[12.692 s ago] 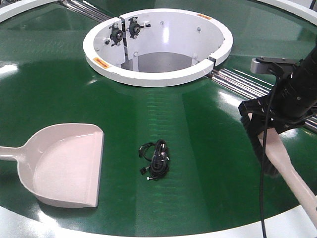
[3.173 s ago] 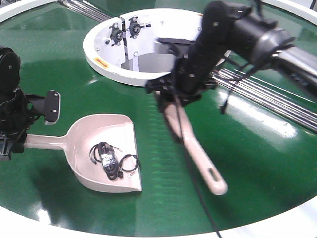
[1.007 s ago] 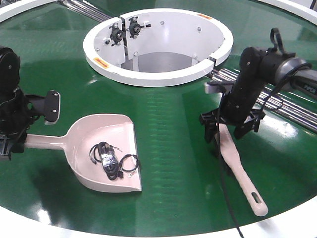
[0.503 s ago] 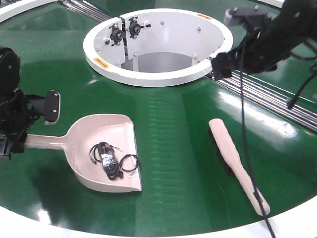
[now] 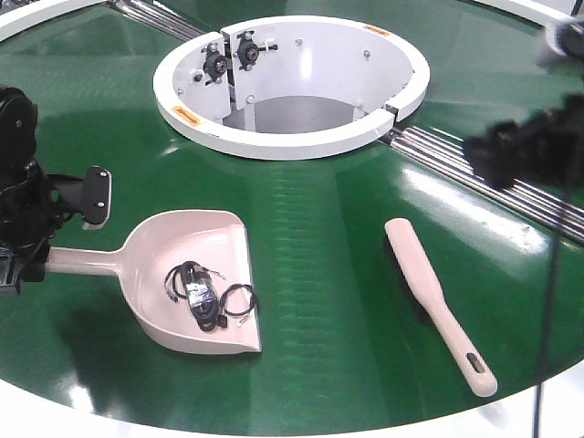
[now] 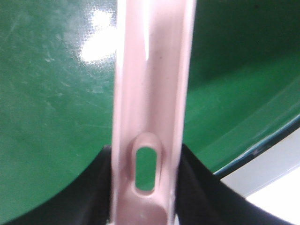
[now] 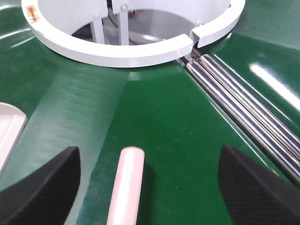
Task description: Clean and inspect green conveyor with broom and dustpan
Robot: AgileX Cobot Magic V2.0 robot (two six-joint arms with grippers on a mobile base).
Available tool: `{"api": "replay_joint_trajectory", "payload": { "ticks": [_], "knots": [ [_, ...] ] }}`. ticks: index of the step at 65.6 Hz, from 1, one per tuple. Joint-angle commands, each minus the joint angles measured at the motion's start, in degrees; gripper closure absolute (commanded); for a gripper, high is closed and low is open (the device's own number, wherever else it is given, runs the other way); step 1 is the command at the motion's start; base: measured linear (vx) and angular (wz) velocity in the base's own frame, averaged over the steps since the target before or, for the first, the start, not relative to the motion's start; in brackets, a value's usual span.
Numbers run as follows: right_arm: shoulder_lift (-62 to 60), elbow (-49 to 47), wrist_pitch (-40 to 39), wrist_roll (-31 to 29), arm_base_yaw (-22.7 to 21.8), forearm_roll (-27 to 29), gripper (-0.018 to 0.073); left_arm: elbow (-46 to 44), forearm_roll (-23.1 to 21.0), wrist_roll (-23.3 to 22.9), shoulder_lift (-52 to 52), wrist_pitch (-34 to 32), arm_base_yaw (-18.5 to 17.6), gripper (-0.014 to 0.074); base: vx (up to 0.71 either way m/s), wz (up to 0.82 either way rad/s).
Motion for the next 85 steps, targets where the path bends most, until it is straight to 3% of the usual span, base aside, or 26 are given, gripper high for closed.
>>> {"api": "replay_joint_trajectory", "payload": {
  "ticks": [1,15,29,85],
  "knots": [
    [-8.3,5.3,-5.6,-0.5,-0.3,-0.2,0.0021,-1.6,-0.4,-1.1,-3.1,1.2,-0.4,0.0603,0.0,0.0],
    [-22.6,18.0,-7.6,-0.5,-0.3,-0.4,0.0177,-1.6,-0.4,-1.1,-3.1,1.2,-0.4,0.0603,0.0,0.0],
    [-30.8,23.9,-7.8,-0.5,-0.3,-0.4,0.0576,-1.6,-0.4,-1.1,-3.1,1.2,-0.4,0.0603,0.0,0.0],
    [-31.3,23.9,-7.9,-0.3,-0.2,-0.4,0.0567,-1.6,-0.4,-1.1,-3.1,1.2,-0.4,0.0603,0.0,0.0]
  ]
}}
